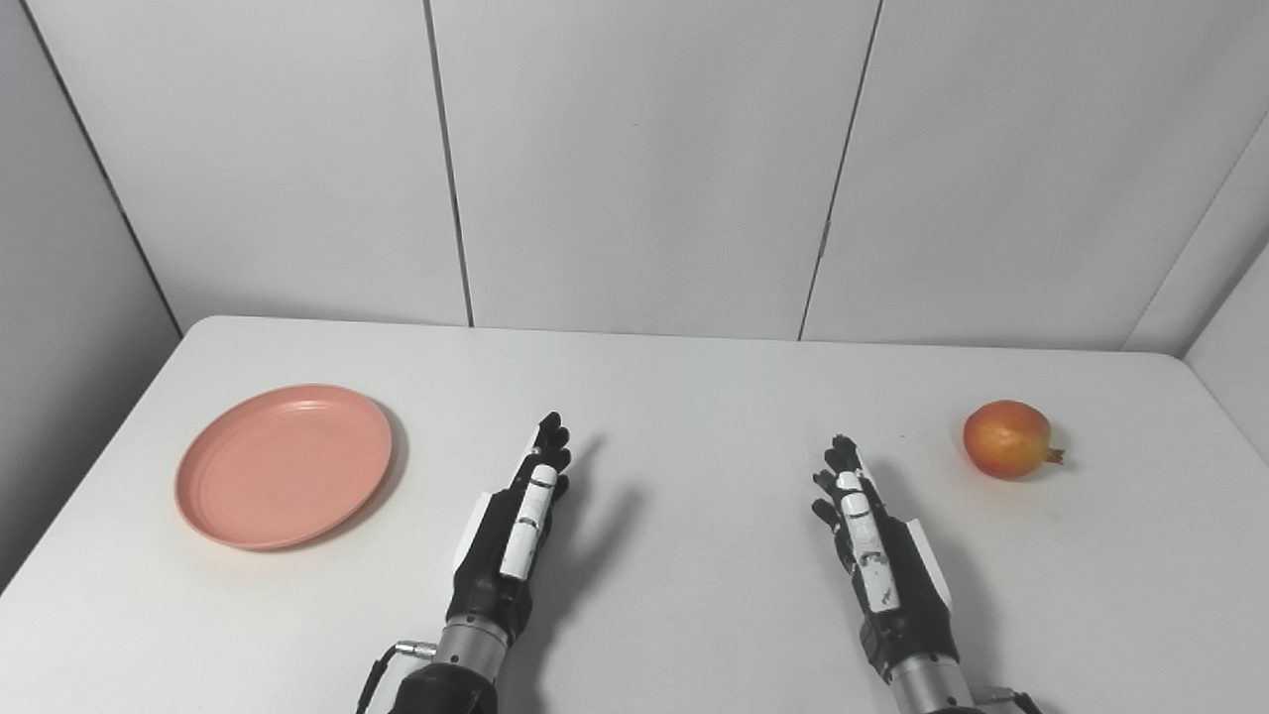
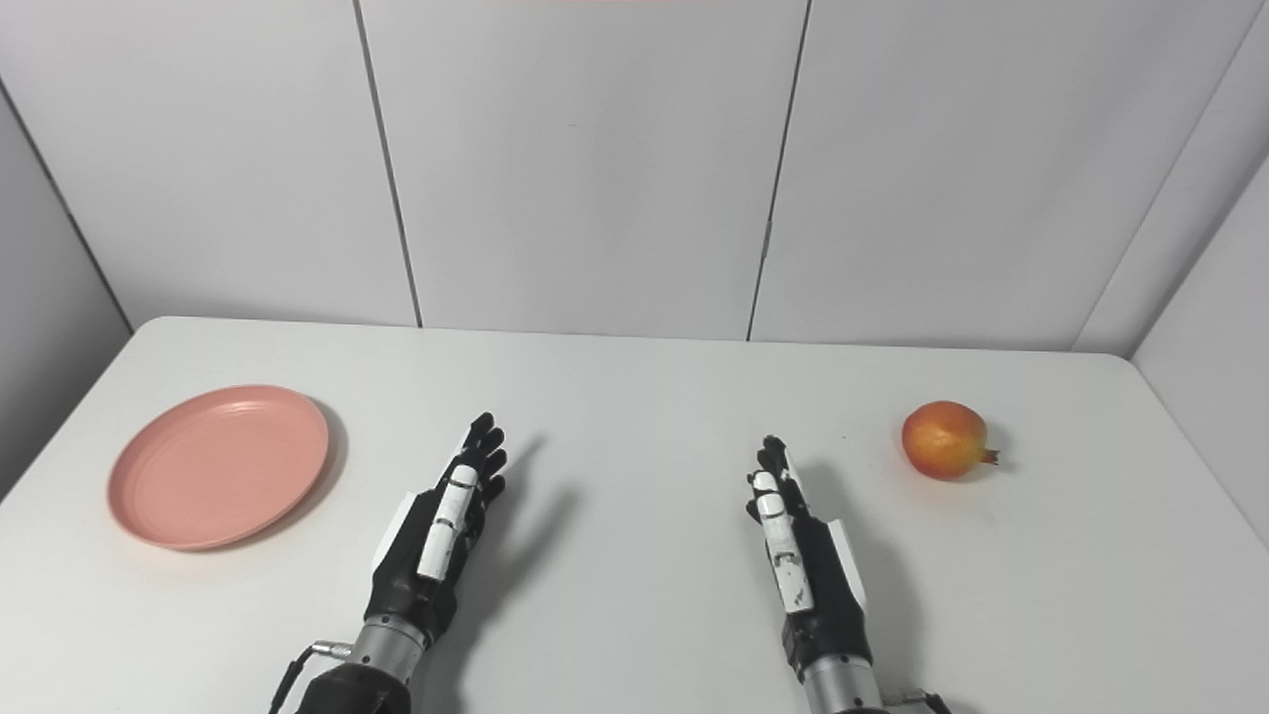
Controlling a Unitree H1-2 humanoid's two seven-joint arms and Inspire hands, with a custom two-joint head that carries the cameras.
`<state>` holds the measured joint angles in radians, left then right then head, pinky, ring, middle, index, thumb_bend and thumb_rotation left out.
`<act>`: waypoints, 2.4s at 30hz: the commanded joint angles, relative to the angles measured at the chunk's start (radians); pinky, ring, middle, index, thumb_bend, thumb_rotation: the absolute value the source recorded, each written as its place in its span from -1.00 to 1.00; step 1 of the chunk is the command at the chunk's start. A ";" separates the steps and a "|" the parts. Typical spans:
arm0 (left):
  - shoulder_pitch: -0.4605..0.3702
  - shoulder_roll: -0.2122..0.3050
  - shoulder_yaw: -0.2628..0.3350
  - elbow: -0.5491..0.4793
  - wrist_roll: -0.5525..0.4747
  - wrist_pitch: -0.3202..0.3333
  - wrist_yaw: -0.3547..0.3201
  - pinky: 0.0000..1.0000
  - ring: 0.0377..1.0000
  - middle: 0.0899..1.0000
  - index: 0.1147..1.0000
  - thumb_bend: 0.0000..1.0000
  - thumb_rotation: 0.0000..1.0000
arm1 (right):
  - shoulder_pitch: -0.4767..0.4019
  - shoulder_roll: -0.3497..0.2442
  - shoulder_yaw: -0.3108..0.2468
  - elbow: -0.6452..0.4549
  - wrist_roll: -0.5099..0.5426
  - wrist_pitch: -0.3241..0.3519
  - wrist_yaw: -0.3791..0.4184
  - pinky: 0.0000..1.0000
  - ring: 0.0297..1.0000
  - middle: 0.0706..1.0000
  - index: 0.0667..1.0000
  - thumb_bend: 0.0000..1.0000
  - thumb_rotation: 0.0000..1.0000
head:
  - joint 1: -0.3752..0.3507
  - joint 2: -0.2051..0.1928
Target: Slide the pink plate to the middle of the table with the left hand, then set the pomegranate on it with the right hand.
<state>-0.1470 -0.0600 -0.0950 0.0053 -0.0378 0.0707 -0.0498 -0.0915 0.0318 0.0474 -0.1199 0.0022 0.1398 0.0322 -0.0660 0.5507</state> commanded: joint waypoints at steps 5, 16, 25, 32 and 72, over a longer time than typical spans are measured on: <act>-0.018 -0.006 -0.005 -0.037 0.005 -0.024 -0.005 1.00 0.99 1.00 1.00 -0.13 1.00 | -0.022 0.003 0.000 -0.024 0.000 -0.065 -0.003 0.91 0.94 0.97 0.96 -0.46 1.00 | 0.000 0.001; -0.019 -0.005 -0.004 -0.035 0.001 -0.022 -0.008 1.00 1.00 1.00 1.00 -0.12 1.00 | -0.023 0.007 -0.001 -0.026 -0.001 -0.063 -0.008 0.91 0.94 0.97 0.97 -0.48 1.00 | -0.001 0.002; -0.020 -0.005 -0.005 -0.031 0.002 -0.027 -0.008 1.00 1.00 1.00 1.00 -0.13 1.00 | -0.024 0.005 0.000 -0.024 -0.002 -0.065 -0.008 0.91 0.94 0.97 0.97 -0.50 1.00 | 0.000 0.001; -0.020 -0.006 -0.005 -0.032 0.004 -0.025 -0.006 1.00 0.99 1.00 1.00 -0.13 1.00 | -0.025 0.003 0.000 -0.020 -0.001 -0.069 -0.005 0.91 0.94 0.97 0.97 -0.50 1.00 | 0.003 -0.002; -0.053 -0.122 -0.064 0.118 0.138 -0.096 0.102 0.93 0.94 0.96 0.95 -0.13 1.00 | -0.008 -0.109 -0.065 -0.003 0.138 -0.108 0.102 1.00 1.00 1.00 1.00 -0.60 1.00 | 0.358 -0.102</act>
<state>-0.1760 -0.1578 -0.1342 0.1249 0.0933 -0.0241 0.0659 -0.0821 -0.0727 -0.0129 -0.0848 0.1346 0.0744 0.1295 0.2930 0.4479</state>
